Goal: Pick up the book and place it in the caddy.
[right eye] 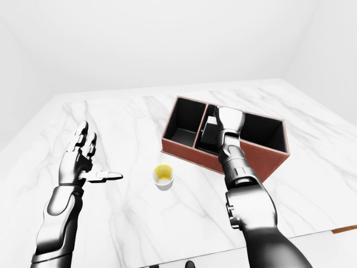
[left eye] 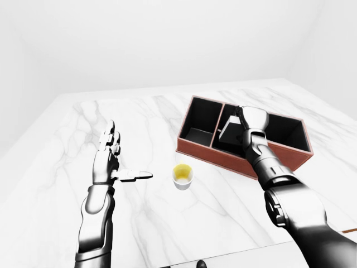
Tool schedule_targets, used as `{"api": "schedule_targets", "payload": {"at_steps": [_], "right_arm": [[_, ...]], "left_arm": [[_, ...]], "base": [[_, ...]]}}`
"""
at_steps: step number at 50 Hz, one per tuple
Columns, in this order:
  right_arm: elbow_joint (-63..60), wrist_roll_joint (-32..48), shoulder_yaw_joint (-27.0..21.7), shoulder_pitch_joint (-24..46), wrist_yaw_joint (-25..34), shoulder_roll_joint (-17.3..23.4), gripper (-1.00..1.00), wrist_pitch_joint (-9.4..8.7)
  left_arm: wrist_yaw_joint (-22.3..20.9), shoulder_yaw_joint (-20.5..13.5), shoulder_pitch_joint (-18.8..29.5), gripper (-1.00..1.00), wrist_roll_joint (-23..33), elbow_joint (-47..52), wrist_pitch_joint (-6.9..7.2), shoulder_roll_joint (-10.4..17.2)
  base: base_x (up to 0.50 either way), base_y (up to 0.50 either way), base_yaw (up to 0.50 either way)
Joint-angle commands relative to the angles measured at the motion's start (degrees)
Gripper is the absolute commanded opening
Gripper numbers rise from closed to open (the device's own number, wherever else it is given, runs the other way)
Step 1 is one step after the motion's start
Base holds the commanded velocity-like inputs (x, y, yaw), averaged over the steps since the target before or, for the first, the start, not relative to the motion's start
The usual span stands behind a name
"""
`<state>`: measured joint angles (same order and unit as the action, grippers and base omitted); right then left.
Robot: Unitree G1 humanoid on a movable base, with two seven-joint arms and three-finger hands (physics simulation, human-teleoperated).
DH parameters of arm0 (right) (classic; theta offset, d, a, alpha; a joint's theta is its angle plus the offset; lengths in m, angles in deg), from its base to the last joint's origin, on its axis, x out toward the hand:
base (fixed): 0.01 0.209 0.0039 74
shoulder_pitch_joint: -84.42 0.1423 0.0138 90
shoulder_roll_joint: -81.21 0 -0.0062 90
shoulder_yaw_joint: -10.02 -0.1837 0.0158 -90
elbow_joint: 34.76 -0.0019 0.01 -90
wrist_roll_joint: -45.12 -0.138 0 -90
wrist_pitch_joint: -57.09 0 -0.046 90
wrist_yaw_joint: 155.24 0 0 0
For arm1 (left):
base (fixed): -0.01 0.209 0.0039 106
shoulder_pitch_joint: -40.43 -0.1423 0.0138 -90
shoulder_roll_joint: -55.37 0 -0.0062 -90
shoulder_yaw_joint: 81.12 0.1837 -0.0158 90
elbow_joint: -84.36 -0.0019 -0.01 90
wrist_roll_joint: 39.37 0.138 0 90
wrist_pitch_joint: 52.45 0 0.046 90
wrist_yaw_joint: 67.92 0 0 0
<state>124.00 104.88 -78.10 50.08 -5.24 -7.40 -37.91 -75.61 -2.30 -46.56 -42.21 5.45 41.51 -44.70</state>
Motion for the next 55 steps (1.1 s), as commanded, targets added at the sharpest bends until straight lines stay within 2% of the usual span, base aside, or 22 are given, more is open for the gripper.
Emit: {"api": "schedule_targets", "payload": {"at_steps": [1,10,18,32,42,49,55], "right_arm": [[3.4,2.2,0.1,2.5,0.0,0.2,-1.0,0.0],[4.6,1.9,0.3,3.0,0.0,0.0,-1.0,0.0],[5.3,2.0,0.5,3.4,0.0,-0.6,-1.0,0.0],[7.2,1.4,0.1,3.5,0.0,-1.4,-1.0,0.0],[7.8,1.1,-0.1,3.7,0.0,-1.8,-1.0,0.0],[8.2,1.0,-0.3,3.6,0.0,-2.1,-1.0,0.0],[8.4,0.9,-0.4,3.6,0.0,-2.4,-1.0,0.0]], "left_arm": [[0.1,0.1,0.4,1.0,0.0,-1.3,-0.35,0.2],[0.1,0.1,0.8,1.0,-0.2,-2.1,-0.57,0.4],[0.0,0.0,0.4,1.0,-0.3,-1.2,-0.07,0.3],[0.0,-0.3,1.1,1.0,-0.7,-3.5,-1.38,0.6],[0.0,-0.5,1.6,1.0,-1.1,-5.1,-2.04,0.9],[0.0,-0.5,1.4,1.0,-1.4,-5.0,-1.84,0.9],[-0.1,-0.7,1.7,1.0,-1.6,-6.1,-2.54,1.1]], "base": [[0.0,0.0,0.0],[0.0,0.0,0.0],[0.0,0.0,0.0],[0.0,0.0,0.0],[0.0,0.0,0.0],[0.0,0.0,0.0],[0.0,0.0,0.0]]}}
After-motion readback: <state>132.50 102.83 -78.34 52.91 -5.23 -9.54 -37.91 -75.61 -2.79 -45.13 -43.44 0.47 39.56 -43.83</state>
